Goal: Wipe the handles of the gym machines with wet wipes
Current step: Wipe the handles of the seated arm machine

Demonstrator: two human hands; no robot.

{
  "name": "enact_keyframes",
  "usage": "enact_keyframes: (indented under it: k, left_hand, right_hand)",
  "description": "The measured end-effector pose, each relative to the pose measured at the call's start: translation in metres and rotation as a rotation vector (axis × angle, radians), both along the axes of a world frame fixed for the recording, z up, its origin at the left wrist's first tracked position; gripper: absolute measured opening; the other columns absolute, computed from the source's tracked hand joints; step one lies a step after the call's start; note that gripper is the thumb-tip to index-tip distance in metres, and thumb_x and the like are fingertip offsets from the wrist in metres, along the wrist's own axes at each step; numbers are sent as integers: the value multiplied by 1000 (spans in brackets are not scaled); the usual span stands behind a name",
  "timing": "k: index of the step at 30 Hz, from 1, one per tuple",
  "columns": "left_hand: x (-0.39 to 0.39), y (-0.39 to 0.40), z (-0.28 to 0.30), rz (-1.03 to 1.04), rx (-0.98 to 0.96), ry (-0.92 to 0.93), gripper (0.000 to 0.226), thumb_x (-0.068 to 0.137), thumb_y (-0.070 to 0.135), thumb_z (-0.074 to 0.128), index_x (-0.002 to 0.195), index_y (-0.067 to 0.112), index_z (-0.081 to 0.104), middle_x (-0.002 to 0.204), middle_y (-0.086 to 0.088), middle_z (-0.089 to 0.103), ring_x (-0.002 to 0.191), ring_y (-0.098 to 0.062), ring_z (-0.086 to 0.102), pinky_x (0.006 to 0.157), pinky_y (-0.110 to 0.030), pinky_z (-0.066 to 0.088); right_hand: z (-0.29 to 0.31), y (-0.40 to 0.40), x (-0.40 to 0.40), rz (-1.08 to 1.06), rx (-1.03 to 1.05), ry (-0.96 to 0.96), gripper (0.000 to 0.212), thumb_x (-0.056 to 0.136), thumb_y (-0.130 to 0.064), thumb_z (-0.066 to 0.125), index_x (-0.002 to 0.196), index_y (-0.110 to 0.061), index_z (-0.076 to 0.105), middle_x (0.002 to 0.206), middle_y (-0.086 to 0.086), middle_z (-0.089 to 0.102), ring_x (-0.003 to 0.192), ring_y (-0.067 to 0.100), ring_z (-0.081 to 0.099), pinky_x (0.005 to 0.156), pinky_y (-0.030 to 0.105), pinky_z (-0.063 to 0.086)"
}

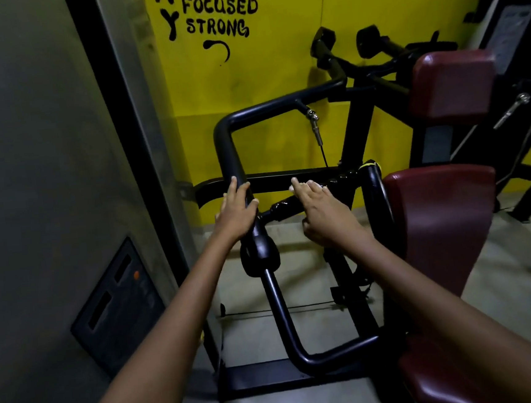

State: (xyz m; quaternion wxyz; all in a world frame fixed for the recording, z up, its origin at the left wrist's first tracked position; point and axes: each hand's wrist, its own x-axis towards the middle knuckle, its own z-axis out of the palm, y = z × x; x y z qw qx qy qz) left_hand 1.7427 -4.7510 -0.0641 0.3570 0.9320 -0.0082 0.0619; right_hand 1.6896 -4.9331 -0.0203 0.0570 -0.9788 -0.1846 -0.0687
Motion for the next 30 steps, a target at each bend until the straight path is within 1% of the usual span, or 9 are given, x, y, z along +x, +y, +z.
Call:
enact_keyframes:
  k: [5, 11, 15, 18, 20, 23, 26, 28, 30]
  left_hand:
    - [22, -5, 8, 35, -121, 54, 55, 96, 32, 49, 147, 25, 30, 158, 8, -12, 142, -34, 17, 112, -41, 25]
    - [19, -2, 1, 15, -147, 22, 49, 96, 32, 48, 144, 30, 36, 158, 10, -13, 135, -37, 29, 107, -42, 32]
    - [16, -2, 2, 13, -139, -8, 47, 97, 33, 46, 143, 32, 37, 158, 11, -12, 134, -36, 30, 103, -42, 33]
    - [15, -2, 1, 21, -153, -14, 47, 97, 33, 45, 143, 32, 37, 158, 12, -11, 133, -34, 31, 100, -41, 35]
    - [15, -2, 1, 20, -163, -22, 47, 97, 33, 45, 143, 32, 37, 158, 13, -11, 133, -33, 31, 99, -41, 35]
    - [15, -1, 0, 10, -196, -36, 45, 98, 33, 44, 142, 32, 38, 158, 13, -10, 134, -33, 30, 101, -40, 33]
    - [17, -1, -2, -8, -255, -62, 43, 99, 30, 42, 142, 29, 41, 158, 11, -8, 135, -31, 31, 103, -37, 30]
    - [17, -1, -3, -18, -277, -81, 42, 99, 28, 43, 141, 27, 41, 159, 11, -7, 135, -30, 32, 104, -36, 30]
    - [18, -1, -3, -13, -282, -84, 41, 99, 27, 43, 141, 26, 43, 159, 9, -6, 135, -29, 32, 104, -35, 30]
  right_hand:
    - [-18, 11, -4, 56, -56, 41, 81, 87, -6, 46, 150, -16, -5, 158, 3, -7, 144, 17, -12, 116, 31, -3]
    - [-20, 30, 2, -69, -51, -12, 79, 87, -6, 44, 150, -18, -2, 158, 3, -6, 145, 16, -9, 116, 31, -6]
    - [-35, 31, -9, -30, -88, -46, 82, 89, -8, 44, 147, -22, -11, 157, 0, -10, 140, 12, -18, 109, 25, -13]
    - [-35, 27, -10, -99, -155, -65, 79, 92, -17, 46, 148, -21, -10, 157, 1, -9, 144, 14, -11, 109, 27, -15]
    - [-33, 37, -8, -118, -129, -81, 79, 90, -16, 46, 149, -20, -7, 157, 2, -9, 144, 16, -11, 111, 28, -14]
    - [-34, 48, -10, -6, -145, -50, 75, 92, -17, 44, 149, -18, -5, 157, 2, -10, 144, 18, -13, 111, 27, -15]
    - [-37, 40, -16, 57, -177, -17, 75, 88, -7, 42, 149, -19, -1, 157, 0, -7, 139, 14, -18, 108, 25, -18]
    - [-41, 39, -13, 67, -190, -75, 69, 83, -8, 31, 149, -16, 10, 156, 1, 5, 140, 17, -8, 111, 30, -10]
    - [-40, 46, -9, 57, -157, -111, 66, 80, -18, 19, 145, -11, 27, 152, 6, 24, 141, 23, 17, 112, 36, 2]
